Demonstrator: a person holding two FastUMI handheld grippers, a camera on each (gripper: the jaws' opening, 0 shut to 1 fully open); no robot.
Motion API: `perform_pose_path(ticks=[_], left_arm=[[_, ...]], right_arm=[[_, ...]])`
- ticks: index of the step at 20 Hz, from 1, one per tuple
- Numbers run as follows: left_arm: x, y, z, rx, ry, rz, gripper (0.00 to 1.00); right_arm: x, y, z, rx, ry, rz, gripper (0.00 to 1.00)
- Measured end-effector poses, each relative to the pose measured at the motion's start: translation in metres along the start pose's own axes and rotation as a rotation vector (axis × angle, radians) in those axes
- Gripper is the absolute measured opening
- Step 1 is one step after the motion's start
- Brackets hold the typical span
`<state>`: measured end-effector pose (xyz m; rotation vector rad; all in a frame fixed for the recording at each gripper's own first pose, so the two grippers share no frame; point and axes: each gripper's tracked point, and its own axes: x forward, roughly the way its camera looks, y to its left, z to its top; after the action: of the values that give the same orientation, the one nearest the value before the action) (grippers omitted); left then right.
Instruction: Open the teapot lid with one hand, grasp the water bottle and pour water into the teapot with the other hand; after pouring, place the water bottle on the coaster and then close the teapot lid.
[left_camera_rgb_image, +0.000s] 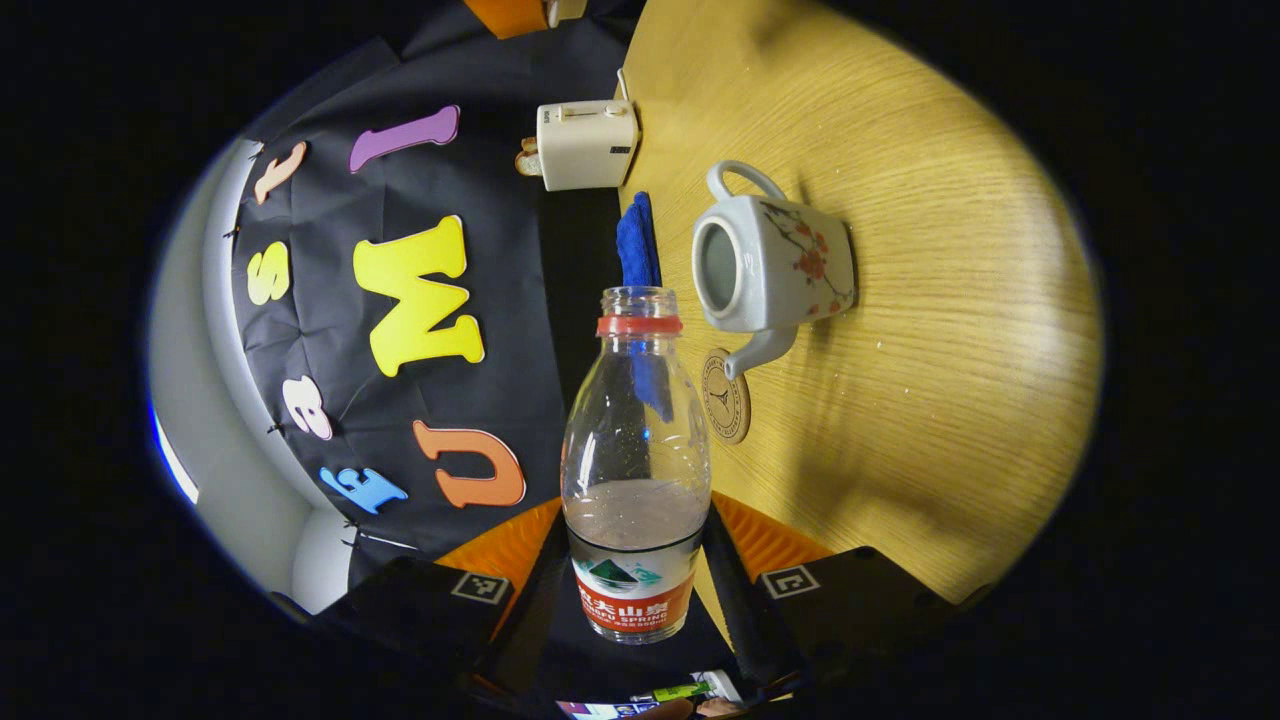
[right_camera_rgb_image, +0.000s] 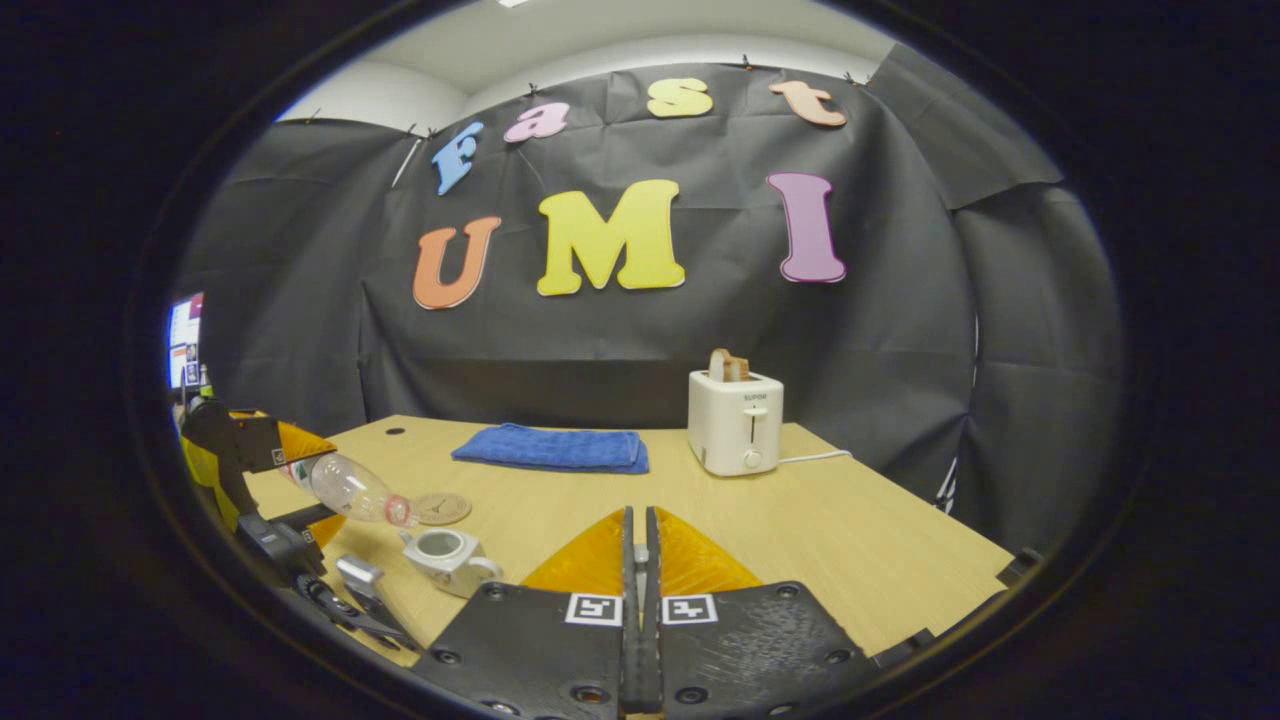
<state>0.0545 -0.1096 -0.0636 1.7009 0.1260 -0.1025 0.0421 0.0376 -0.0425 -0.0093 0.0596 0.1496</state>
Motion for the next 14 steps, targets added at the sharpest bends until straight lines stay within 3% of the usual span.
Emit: perform_pose_path(ticks=[14], left_arm=[[0.003, 0.020, -0.001, 0.224, 0.038, 0.006, 0.76]], right_arm=[[-0.002, -0.006, 0.003, -0.018, -0.008, -0.008, 0.00]])
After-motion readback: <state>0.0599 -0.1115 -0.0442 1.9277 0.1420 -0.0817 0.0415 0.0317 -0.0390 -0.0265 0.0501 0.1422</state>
